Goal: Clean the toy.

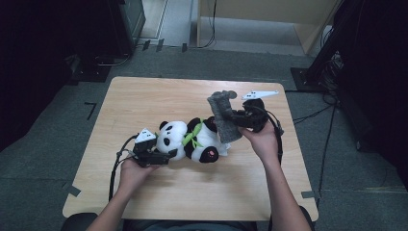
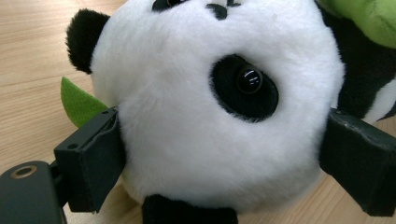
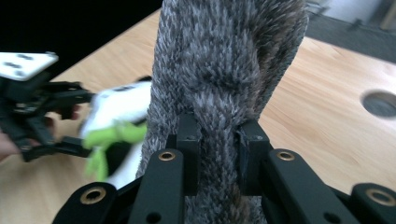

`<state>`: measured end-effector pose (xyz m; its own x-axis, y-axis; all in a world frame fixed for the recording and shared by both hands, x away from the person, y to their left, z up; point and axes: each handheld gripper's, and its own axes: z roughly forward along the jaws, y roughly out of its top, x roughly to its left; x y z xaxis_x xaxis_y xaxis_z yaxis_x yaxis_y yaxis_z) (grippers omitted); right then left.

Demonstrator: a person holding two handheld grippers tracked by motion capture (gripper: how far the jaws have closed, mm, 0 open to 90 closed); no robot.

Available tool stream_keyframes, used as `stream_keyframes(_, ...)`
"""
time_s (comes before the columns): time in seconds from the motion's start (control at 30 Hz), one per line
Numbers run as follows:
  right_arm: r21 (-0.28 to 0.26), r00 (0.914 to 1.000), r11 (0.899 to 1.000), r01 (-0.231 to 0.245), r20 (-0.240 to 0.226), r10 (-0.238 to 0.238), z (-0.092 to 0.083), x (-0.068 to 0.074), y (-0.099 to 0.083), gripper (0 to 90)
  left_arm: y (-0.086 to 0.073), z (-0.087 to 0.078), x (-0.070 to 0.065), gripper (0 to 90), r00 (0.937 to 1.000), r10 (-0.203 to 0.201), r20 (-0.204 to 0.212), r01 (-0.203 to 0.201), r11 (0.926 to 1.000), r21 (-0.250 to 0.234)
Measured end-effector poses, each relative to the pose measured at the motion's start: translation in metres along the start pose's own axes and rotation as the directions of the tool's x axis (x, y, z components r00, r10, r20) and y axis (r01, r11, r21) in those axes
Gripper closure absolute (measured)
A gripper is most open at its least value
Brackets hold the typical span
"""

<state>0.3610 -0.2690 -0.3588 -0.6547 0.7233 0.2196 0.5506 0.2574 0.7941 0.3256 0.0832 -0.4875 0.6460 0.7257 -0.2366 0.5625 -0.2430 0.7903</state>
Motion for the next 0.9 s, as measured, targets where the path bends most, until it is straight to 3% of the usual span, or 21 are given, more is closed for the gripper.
stream_keyframes(0.17, 0.01, 0.9959, 0.997, 0.08, -0.044, -0.079, 0.009, 0.027, 0.015, 75.7, -0.001, -0.001, -0.001, 7.3, 1.0, 0.006, -0.006, -0.006, 1.0, -0.004)
stream_keyframes(0.4, 0.047, 0.9808, 0.985, 0.169, -0.107, -0.163, 0.04, 0.059, 0.035, 75.7, -0.003, -0.001, -0.003, 7.4, 0.9997, 0.017, -0.016, -0.017, 0.9997, -0.015)
stream_keyframes(0.57, 0.115, 0.9673, 0.967, 0.226, -0.144, -0.209, 0.074, 0.081, 0.047, 75.6, -0.004, -0.002, -0.003, 7.4, 0.9996, 0.021, -0.019, -0.021, 0.9995, -0.023)
stream_keyframes(0.7, 0.159, 0.9589, 0.956, 0.247, -0.182, -0.218, 0.101, 0.096, 0.052, 75.6, -0.004, -0.001, -0.003, 7.4, 0.9998, 0.013, -0.018, -0.014, 0.9995, -0.027)
stream_keyframes(0.9, 0.243, 0.9492, 0.929, 0.278, -0.218, -0.227, 0.138, 0.114, 0.047, 75.3, -0.003, -0.002, -0.003, 7.7, 0.9998, 0.008, -0.017, -0.009, 0.9994, -0.034)
